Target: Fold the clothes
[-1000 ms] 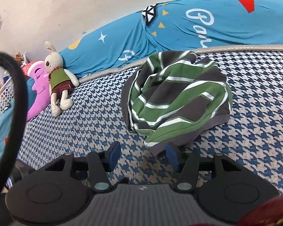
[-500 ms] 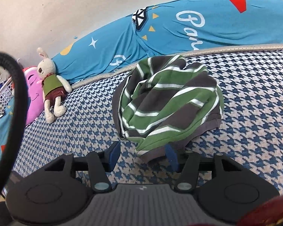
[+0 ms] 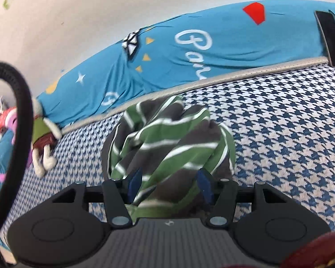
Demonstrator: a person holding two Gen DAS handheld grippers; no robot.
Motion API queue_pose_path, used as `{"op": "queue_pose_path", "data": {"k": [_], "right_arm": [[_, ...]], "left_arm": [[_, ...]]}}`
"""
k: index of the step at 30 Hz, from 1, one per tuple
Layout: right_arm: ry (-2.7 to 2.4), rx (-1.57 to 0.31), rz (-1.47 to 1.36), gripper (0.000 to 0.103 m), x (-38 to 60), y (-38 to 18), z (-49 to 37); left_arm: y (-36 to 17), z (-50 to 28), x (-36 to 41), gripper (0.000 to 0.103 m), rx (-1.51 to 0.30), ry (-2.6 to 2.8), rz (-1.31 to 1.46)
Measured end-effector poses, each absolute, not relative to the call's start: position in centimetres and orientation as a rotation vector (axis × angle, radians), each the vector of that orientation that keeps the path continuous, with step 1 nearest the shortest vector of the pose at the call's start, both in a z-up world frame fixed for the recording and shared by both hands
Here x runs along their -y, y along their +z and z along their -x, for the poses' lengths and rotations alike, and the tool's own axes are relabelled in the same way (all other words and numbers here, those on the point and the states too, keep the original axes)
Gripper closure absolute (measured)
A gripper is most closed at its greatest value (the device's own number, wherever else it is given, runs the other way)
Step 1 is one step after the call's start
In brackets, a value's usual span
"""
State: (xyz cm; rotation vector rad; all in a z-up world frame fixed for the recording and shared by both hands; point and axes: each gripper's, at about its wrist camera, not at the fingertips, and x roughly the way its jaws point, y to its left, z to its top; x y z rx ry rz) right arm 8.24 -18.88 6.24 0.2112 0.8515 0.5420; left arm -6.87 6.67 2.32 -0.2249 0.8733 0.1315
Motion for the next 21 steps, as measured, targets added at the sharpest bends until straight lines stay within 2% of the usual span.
{"op": "queue_pose_path", "data": {"k": [10,21], "right_arm": [[0.503,-0.856,-0.257,0.039,18.4,5.8,-10.8],[0.49,-0.827,-0.25,0.039,16.6,5.8,-12.3]], "left_arm": [[4.4,3.5,-6.6,0.0,-0.867,0.05,0.218],[5.9,-1.2,-10.0,0.0,-0.821,0.106,0.272]]}}
